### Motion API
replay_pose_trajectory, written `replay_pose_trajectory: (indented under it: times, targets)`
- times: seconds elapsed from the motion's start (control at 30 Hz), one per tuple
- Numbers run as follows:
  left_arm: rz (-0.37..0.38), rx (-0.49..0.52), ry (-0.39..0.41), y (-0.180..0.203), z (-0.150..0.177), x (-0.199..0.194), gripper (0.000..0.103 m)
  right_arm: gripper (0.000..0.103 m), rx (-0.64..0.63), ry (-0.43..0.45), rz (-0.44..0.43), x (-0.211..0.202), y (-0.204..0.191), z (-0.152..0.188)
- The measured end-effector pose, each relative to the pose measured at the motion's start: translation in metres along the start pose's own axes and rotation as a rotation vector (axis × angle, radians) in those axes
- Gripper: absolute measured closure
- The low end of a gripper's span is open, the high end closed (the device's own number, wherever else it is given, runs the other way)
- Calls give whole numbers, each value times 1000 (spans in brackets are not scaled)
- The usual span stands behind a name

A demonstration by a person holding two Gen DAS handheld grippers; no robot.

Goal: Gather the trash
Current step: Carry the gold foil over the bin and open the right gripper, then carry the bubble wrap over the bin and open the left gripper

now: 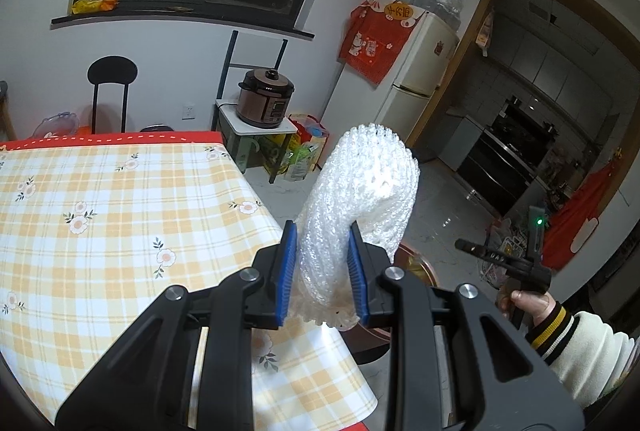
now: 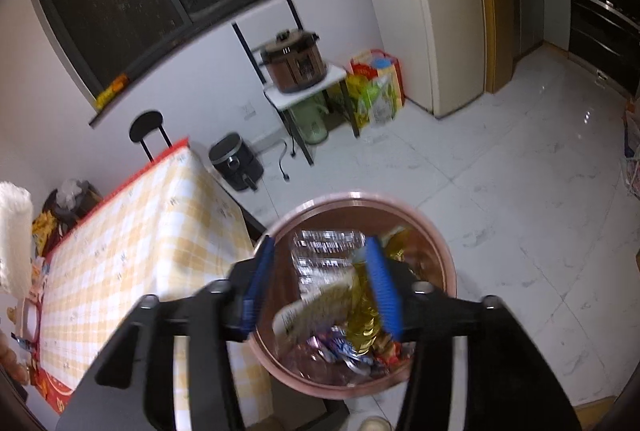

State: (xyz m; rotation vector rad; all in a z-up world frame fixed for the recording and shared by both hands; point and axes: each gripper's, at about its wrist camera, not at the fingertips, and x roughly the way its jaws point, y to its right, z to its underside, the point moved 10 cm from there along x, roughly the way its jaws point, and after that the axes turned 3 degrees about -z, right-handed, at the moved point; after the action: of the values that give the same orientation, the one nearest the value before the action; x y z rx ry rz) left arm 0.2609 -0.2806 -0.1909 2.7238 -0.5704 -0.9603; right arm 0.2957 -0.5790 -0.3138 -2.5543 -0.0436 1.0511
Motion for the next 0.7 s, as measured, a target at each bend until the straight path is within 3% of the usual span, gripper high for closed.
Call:
replay_pose_trajectory:
  times: [0.07,0.13,0.2,0.47,0.7]
  targets:
    - [13,8,0,7,-2,2,76,40,-4,28,12,-11,-1,-9]
    - [26,21,-1,14,-4,4,76,19,-1,71,17,-27,-4,-20]
    - [46,37,-5,23,-6,7,76,6,-1,135,24,-50,-8,-33]
    - [127,102,-34,71,-10,28,75,5,-18,252,66,-116,-12,-58]
    - [209,149,-104,126,7,67,75,5,-18,281,84,-151,2,-65]
